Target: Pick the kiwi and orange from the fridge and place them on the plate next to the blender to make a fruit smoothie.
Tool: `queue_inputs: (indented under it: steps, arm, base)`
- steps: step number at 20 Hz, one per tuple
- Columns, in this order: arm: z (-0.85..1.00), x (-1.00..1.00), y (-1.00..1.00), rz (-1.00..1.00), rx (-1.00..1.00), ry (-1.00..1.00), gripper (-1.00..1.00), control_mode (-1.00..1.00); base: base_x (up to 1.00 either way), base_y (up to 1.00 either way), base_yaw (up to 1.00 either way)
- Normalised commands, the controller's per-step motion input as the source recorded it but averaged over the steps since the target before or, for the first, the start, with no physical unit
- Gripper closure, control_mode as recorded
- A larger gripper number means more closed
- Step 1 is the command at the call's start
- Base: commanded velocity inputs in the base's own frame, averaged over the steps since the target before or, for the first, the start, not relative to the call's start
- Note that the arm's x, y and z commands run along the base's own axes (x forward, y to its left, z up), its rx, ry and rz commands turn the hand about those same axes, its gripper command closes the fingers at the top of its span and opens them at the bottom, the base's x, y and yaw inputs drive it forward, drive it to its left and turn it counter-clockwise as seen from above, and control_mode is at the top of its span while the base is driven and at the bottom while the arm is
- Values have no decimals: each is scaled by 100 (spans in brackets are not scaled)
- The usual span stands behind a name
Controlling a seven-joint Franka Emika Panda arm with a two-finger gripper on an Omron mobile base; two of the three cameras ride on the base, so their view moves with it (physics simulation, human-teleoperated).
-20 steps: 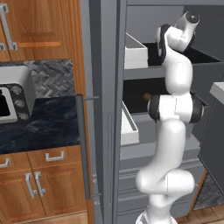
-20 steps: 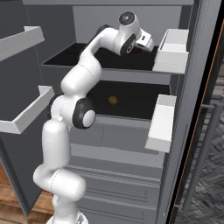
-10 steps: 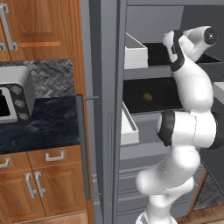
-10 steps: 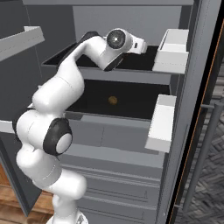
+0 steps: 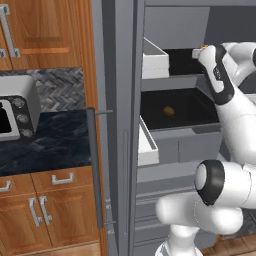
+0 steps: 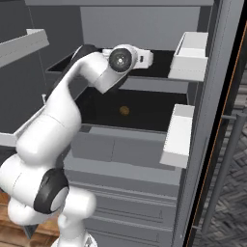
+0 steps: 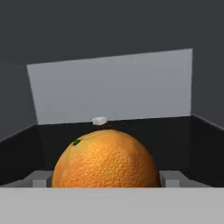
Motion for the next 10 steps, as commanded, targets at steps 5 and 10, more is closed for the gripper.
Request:
queue_inputs:
  steps: [5, 10]
  arm:
    - [-31, -100, 48, 14, -24, 57, 100, -100]
    - [-100, -100, 76, 6, -30, 53, 100, -100]
  base:
    - [0, 0, 0]
    - [0, 0, 0]
